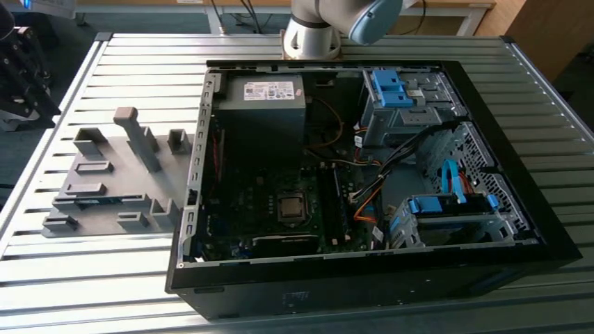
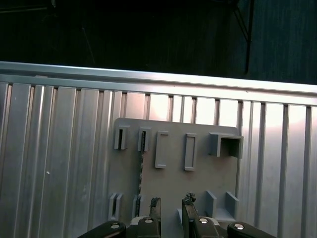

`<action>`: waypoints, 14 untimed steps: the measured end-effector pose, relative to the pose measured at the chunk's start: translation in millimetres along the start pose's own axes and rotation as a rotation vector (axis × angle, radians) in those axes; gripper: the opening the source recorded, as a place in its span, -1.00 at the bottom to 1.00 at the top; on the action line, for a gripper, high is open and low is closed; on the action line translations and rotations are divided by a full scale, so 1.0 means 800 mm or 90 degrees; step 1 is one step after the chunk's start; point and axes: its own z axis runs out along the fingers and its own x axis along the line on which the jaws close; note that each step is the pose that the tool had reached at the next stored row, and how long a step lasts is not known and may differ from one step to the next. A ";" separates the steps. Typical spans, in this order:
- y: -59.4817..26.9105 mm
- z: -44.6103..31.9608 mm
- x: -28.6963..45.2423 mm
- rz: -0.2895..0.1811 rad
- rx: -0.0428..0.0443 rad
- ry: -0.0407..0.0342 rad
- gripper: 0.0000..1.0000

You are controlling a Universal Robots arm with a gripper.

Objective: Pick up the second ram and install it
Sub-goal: 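Pick up the second ram and move it above second insertion slot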

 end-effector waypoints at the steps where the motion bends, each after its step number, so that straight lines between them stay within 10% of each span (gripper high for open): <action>1: 0.000 0.0004 0.0005 0.000 0.0000 0.0000 -0.38; 14: 0.001 0.0063 0.0119 0.030 0.0004 -0.0006 -0.38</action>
